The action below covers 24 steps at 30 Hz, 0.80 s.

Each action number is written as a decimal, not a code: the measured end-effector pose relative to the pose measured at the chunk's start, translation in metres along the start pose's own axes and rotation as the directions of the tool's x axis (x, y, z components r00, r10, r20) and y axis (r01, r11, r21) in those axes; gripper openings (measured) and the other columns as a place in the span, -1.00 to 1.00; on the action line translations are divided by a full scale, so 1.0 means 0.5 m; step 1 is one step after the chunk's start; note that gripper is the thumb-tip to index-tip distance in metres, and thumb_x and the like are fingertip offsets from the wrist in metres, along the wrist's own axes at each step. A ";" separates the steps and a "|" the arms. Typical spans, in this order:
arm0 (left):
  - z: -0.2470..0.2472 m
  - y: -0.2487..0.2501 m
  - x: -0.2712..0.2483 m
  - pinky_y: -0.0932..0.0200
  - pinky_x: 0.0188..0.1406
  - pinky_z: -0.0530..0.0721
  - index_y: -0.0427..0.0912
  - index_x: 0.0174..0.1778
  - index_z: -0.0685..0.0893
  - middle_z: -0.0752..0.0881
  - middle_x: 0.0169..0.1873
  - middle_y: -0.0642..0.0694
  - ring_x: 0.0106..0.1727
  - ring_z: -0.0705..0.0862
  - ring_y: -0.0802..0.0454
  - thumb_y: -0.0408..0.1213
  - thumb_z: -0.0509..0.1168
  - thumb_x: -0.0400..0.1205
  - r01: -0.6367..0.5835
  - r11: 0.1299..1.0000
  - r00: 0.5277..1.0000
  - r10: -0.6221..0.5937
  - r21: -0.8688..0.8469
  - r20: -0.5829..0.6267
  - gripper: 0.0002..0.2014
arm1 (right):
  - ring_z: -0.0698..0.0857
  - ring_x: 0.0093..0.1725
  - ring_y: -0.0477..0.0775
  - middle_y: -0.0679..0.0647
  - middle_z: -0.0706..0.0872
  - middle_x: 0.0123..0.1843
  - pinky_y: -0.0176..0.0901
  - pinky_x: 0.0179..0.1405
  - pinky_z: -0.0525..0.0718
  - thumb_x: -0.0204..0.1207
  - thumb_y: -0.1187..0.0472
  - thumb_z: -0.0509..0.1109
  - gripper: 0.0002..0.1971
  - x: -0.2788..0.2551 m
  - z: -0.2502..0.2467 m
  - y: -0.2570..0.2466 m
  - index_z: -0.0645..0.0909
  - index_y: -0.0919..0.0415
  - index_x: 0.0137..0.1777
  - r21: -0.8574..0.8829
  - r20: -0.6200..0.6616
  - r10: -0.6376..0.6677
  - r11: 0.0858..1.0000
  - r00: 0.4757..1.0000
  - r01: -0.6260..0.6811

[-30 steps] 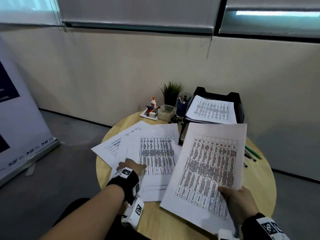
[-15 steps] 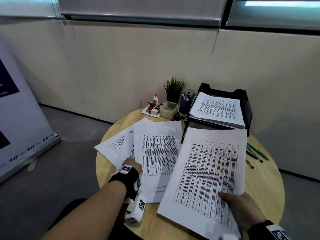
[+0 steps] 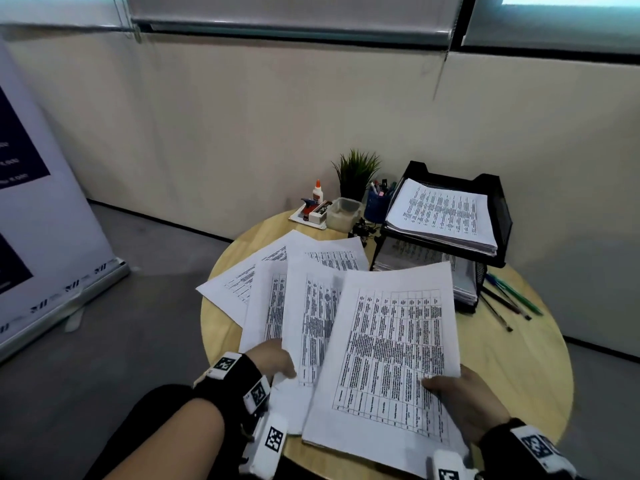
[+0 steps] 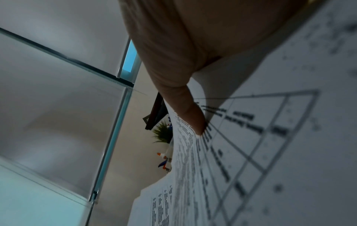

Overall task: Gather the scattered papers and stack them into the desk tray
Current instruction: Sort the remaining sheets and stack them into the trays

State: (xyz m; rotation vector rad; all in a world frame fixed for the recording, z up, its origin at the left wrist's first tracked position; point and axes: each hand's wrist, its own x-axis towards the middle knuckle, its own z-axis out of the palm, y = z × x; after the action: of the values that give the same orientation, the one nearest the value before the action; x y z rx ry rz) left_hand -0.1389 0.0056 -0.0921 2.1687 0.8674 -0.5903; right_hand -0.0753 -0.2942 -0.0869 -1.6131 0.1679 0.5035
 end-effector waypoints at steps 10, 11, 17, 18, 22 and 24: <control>0.027 0.001 -0.035 0.11 0.00 0.57 -0.41 0.09 0.59 0.58 0.17 -0.35 0.24 0.60 -0.18 -0.38 0.34 0.50 0.048 0.940 0.998 -0.031 -0.337 0.057 -0.72 | 0.72 -0.16 0.38 0.53 0.72 -0.05 0.00 -0.23 0.72 0.40 0.71 0.25 -0.76 0.016 0.042 0.008 0.54 0.58 0.05 0.009 0.021 -0.016 1.000 1.000 0.015; 0.034 -0.006 -0.030 0.11 0.06 0.52 -0.40 0.02 0.63 0.61 0.12 -0.32 0.20 0.60 -0.19 -0.34 0.38 0.40 0.012 0.881 0.996 0.030 -0.474 0.081 -0.69 | 0.71 -0.17 0.37 0.54 0.71 -0.06 -0.01 -0.25 0.72 0.40 0.73 0.22 -0.75 0.016 0.046 0.010 0.53 0.60 0.05 0.028 0.021 -0.009 1.000 1.000 0.008; 0.070 -0.014 -0.039 0.25 0.14 0.54 -0.29 0.31 0.56 0.67 0.16 -0.11 0.19 0.63 -0.01 -0.49 0.37 0.55 -0.201 0.763 0.951 0.301 -0.614 0.063 -0.61 | 0.73 -0.09 0.49 0.55 0.71 -0.05 0.24 -0.09 0.74 0.33 0.75 0.24 -0.68 0.007 0.081 0.026 0.52 0.56 0.07 0.033 0.006 0.011 0.999 1.000 -0.012; 0.072 -0.010 -0.041 0.29 0.08 0.60 -0.28 0.32 0.55 0.67 0.15 -0.13 0.18 0.64 -0.03 -0.57 0.32 0.57 -0.236 0.727 0.938 0.343 -0.645 0.044 -0.61 | 0.75 -0.09 0.47 0.51 0.73 -0.06 0.32 -0.08 0.74 0.27 0.69 0.31 -0.64 0.007 0.081 0.025 0.53 0.53 0.09 0.015 -0.005 -0.002 1.000 1.000 0.002; 0.066 -0.004 -0.050 0.49 -0.19 0.64 -0.37 0.32 0.52 0.66 0.10 -0.16 0.00 0.66 0.06 -0.67 0.22 0.58 -0.283 0.632 0.908 0.419 -0.722 0.011 -0.61 | 0.79 -0.13 0.32 0.26 0.81 -0.08 0.10 -0.18 0.76 0.36 0.58 0.41 -0.60 0.000 0.057 0.017 0.59 0.26 0.16 -0.058 -0.014 -0.087 0.995 0.996 0.086; 0.058 -0.003 -0.056 0.49 -0.22 0.65 -0.32 0.29 0.53 0.69 0.04 -0.10 -0.03 0.66 0.11 -0.66 0.22 0.58 -0.281 0.610 0.897 0.441 -0.741 0.023 -0.63 | 0.79 -0.10 0.31 0.25 0.80 0.01 -0.03 -0.29 0.75 0.44 0.58 0.38 -0.57 -0.013 0.041 0.007 0.55 0.21 0.25 0.026 0.029 -0.112 0.993 0.993 0.111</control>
State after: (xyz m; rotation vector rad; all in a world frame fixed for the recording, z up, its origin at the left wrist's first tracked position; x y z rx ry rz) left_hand -0.1629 -0.0267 -0.0939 1.4396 0.4022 -0.1876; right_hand -0.0869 -0.2757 -0.0882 -1.5807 0.0603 0.4377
